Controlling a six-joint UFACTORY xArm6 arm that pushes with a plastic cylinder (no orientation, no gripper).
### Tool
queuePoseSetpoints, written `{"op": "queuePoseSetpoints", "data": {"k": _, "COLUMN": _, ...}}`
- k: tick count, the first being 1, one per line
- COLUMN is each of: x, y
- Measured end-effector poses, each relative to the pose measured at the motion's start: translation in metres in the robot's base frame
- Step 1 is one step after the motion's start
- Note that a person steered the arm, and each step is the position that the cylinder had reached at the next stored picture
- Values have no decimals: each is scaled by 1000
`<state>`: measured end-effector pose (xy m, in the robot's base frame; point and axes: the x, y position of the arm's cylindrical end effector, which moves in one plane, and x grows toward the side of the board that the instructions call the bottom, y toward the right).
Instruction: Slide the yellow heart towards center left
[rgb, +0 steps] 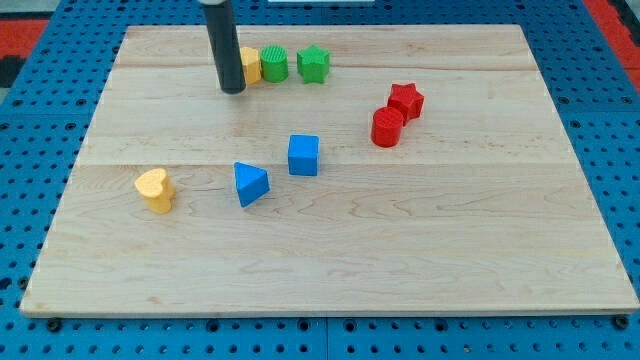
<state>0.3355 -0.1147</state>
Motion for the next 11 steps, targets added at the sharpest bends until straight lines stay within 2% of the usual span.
{"op": "queuePoseSetpoints", "data": {"k": 4, "x": 197, "y": -5}}
{"op": "queuePoseSetpoints", "data": {"k": 6, "x": 179, "y": -63}}
{"op": "queuePoseSetpoints", "data": {"k": 9, "x": 173, "y": -70}}
{"op": "queuePoseSetpoints", "data": {"k": 11, "x": 135, "y": -70}}
